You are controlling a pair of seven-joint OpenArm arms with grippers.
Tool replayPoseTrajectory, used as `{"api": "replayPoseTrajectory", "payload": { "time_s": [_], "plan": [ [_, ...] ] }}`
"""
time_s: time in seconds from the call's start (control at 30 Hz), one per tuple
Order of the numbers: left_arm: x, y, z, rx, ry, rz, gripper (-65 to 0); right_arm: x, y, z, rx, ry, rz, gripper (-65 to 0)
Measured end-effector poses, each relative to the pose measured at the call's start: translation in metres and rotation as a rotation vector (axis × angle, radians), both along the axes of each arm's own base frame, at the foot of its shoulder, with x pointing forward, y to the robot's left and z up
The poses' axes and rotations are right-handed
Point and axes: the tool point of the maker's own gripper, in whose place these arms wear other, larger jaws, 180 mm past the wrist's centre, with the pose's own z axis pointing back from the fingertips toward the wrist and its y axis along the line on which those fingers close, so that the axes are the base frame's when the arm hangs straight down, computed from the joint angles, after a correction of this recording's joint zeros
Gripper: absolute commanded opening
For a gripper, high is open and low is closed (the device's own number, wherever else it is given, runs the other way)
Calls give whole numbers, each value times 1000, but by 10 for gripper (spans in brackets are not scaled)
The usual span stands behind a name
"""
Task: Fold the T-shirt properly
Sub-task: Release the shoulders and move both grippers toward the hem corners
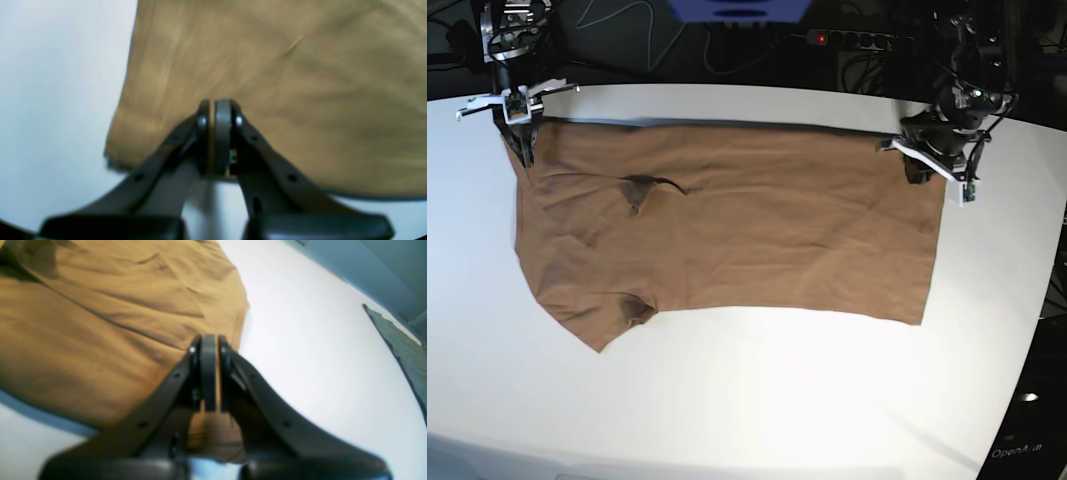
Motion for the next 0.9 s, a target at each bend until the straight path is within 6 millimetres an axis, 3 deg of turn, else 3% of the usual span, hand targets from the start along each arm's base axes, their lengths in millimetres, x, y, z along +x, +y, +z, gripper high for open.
{"api": "replayPoseTrajectory", "payload": {
  "time_s": [0.27, 0.37, 0.47, 0.53, 0.63, 0.77, 0.9],
  "plan": [
    [6, 8, 7, 11, -18, 14, -624, 0, 0, 0, 0, 0, 0, -643],
    [23, 34, 37, 56, -108, 73, -624, 12, 0, 15, -30, -31, 12, -643],
    [41, 58, 80, 101, -231, 128, -621, 41, -11, 45, -84, -87, -19, -638],
    [46, 64, 95, 118, -271, 139, -621, 65, -7, 63, -71, -101, -7, -637],
    [51, 66, 90, 96, -188, 144, -621, 100, 7, 78, -24, -58, 23, -637],
    [83, 79, 100, 85, -154, 144, -621, 151, 20, 99, -12, 30, 56, -635],
    [100, 78, 99, 44, -131, 149, -619, 193, 7, 122, -41, 80, -16, -634]
  ]
}}
